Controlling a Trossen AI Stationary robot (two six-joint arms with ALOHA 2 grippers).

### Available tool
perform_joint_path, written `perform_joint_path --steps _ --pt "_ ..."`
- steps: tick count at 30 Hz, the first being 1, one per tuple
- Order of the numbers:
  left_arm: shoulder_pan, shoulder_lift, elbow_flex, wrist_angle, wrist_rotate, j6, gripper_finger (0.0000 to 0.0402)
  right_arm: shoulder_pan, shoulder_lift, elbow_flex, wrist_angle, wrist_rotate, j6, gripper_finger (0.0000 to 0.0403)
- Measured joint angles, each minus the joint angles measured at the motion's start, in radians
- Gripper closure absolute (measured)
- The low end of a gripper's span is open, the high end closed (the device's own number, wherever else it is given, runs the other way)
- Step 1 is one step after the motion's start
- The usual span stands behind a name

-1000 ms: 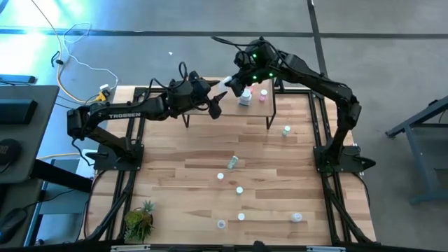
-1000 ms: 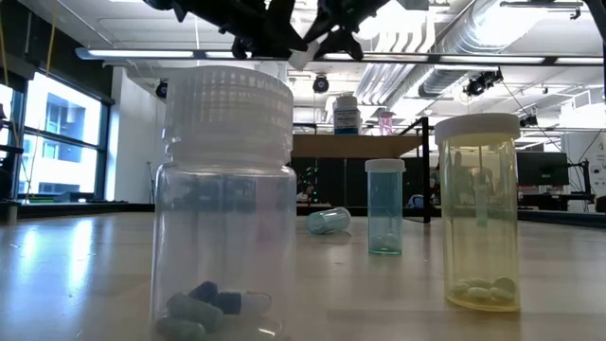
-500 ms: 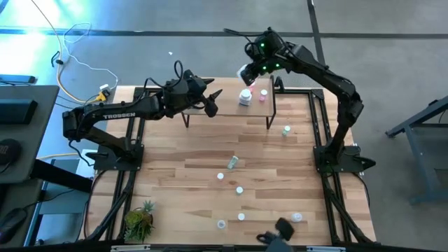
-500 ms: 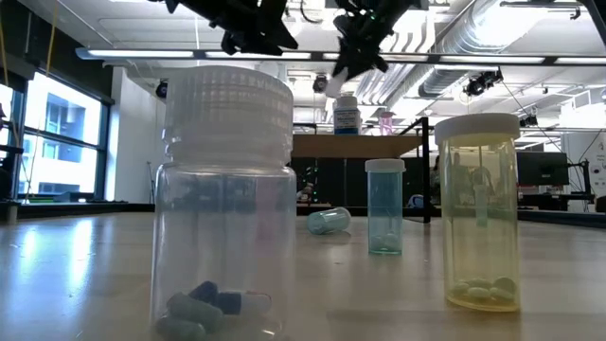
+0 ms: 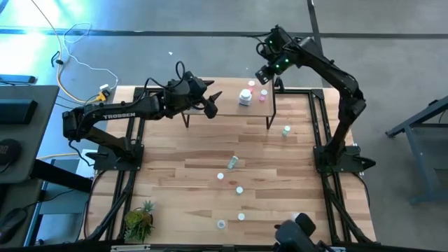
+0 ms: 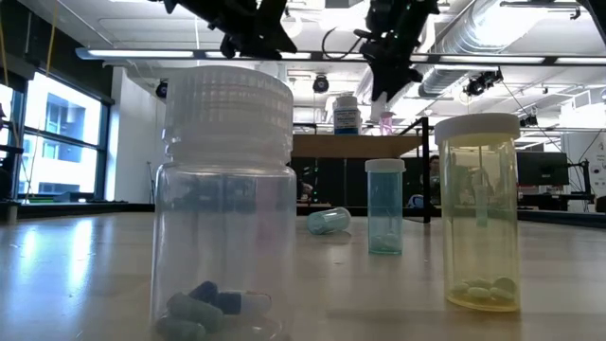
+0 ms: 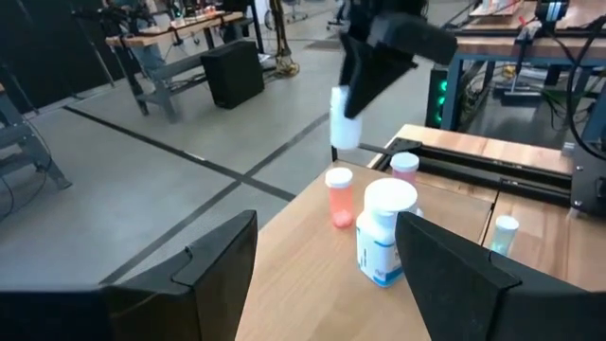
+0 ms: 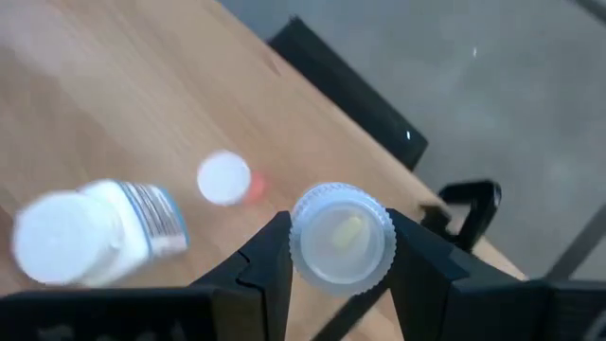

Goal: Pick and place medicine bottles onto shelf by color
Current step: Put the top transparent pill bottle on the shelf

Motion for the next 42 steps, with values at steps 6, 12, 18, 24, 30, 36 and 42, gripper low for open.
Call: perform_joint_path --steps 6,12,18,24,30,36,42 --pt "0.0 0.0 0.0 0.0 0.0 0.0 0.0158 0.002 0.05 -0.002 -0.043 0.009 -0.019 0.0281" --pt "0.0 0.001 0.0 0.0 0.0 0.0 0.0158 0.003 0.092 -0.002 -0.057 0.011 -0.019 0.0281" --pt "0.0 0.001 0.0 0.0 0.0 0.0 0.0158 0.001 0.114 -0.002 -0.061 0.017 -0.001 0.0281" --pt "0.0 0.001 0.0 0.0 0.0 0.0 0.0158 -0.003 0.133 -0.002 -0.074 0.02 0.0 0.0281" --pt "0.0 0.002 0.0 0.0 0.0 0.0 0.0158 -0.004 0.134 -0.002 -0.076 0.02 0.0 0.0278" --pt "0.0 0.002 0.0 0.0 0.0 0.0 0.0158 -0.003 0.136 -0.002 -0.086 0.02 -0.019 0.024" --pt "0.0 0.002 0.0 0.0 0.0 0.0 0.0158 -0.003 0.137 -0.002 -0.081 0.02 -0.019 0.021"
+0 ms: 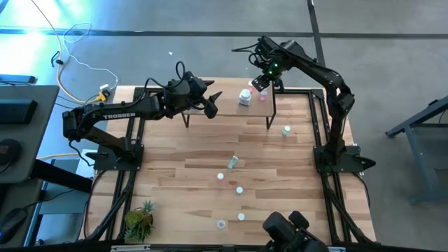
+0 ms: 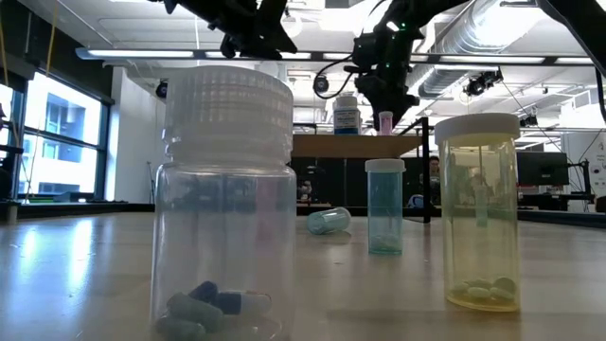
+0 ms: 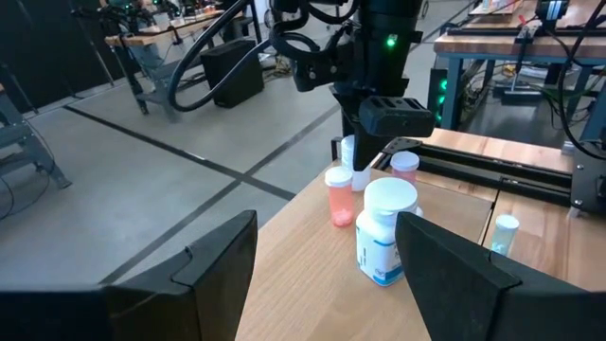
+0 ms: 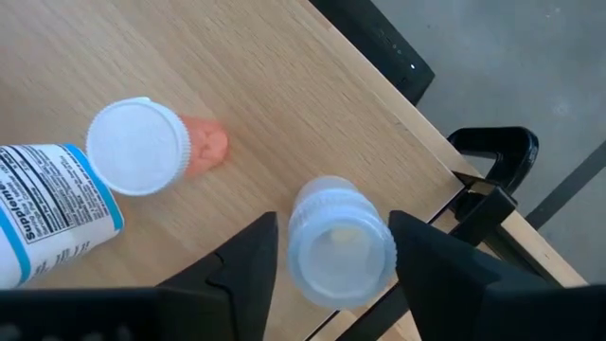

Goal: Pick and place medicine bottles onto shelf by color
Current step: Put the top transparent pill bottle on the shelf, then put the bottom blue pill bottle on the shelf

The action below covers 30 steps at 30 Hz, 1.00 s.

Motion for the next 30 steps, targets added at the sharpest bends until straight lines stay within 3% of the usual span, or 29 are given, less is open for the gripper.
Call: perform_joint_path --steps 19,30 --pt "-0.002 -0.014 0.0 -0.059 0.004 0.0 0.0158 0.0 -0.064 0.002 0.033 0.024 0.0 0.0206" --pt "-0.052 -0.102 0.0 -0.242 0.035 -0.054 0.0158 0.019 -0.189 0.002 0.037 0.004 0.032 0.0206"
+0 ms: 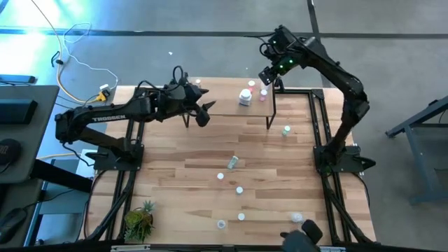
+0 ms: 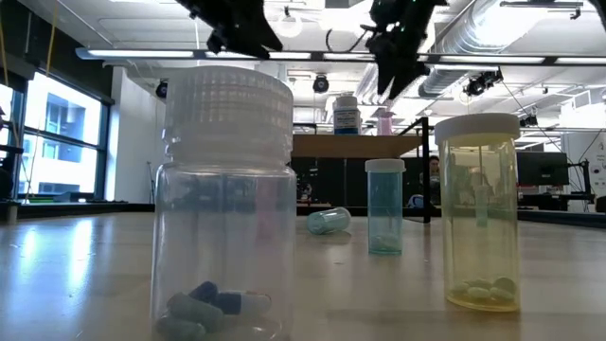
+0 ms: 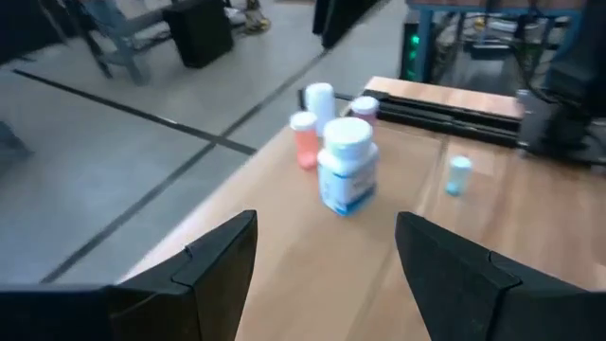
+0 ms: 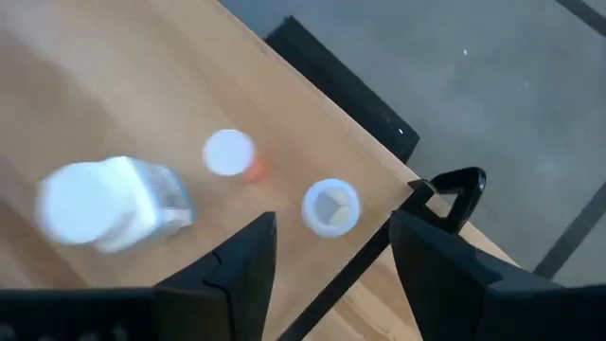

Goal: Pick and place medicine bottles onto shelf by color
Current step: Put the bottom blue pill bottle on the shelf

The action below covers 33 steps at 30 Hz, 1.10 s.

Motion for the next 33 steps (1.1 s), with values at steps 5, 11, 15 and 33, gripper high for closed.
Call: perform_joint_path --steps 5,11,15,33 --pt "-0.003 -0.052 0.0 -0.099 0.131 -0.067 0.0158 0.055 -0.06 0.0 -0.007 -0.005 0.045 0.0206" --pt "-0.023 -0.123 0.0 -0.203 0.215 -0.078 0.0158 0.162 -0.108 0.0 -0.02 -0.005 0.112 0.0206" --pt "-0.051 -0.18 0.0 -0.255 0.23 -0.082 0.0158 0.25 -0.114 0.0 -0.039 -0.005 0.181 0.0206" --pt "-0.298 -0.228 -0.009 -0.448 0.226 -0.153 0.0158 0.674 -0.081 0.0 -0.122 0.082 0.388 0.0206"
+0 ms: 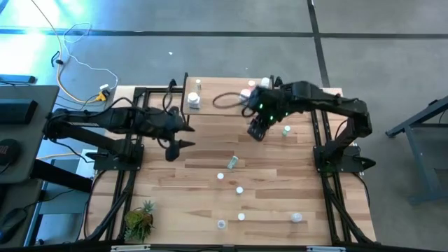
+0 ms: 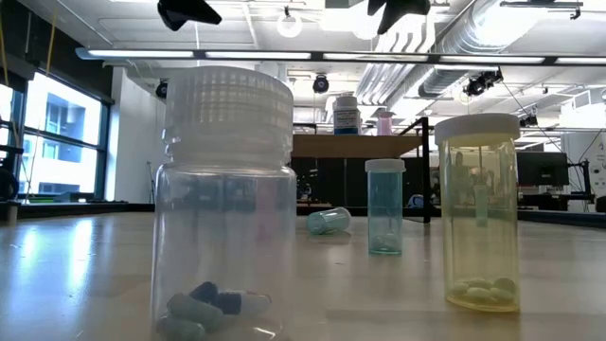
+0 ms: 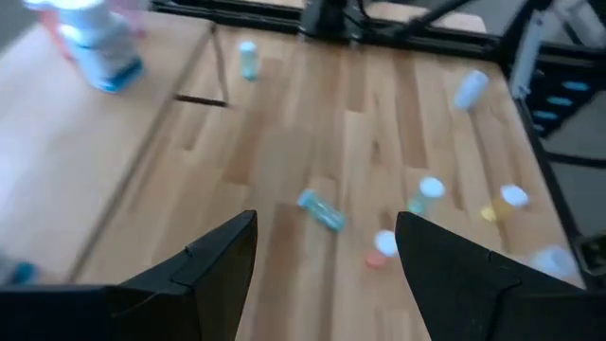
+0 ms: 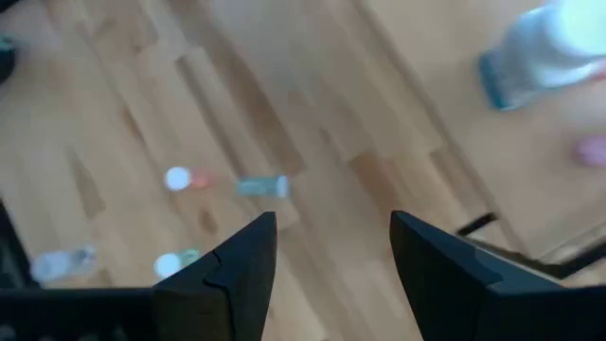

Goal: Pick and place medicine bottles onto shelf by color
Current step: Put the bottom blue pill bottle on the shelf

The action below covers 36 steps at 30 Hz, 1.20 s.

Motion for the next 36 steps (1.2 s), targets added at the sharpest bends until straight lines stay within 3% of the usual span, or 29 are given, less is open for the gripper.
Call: perform_joint_path --steps 16,27,36 --pt "-0.168 0.028 0.0 -0.117 -0.053 -0.101 0.0158 0.283 0.122 0.0 -0.096 -0.006 0.123 0.0206" --pt "-0.245 0.028 0.0 -0.124 -0.079 -0.155 0.0158 0.384 0.188 0.0 -0.114 -0.019 0.104 0.0206" --pt "-0.284 0.028 0.0 -0.126 -0.113 -0.161 0.0158 0.396 0.226 -0.002 -0.182 0.024 0.079 0.0206"
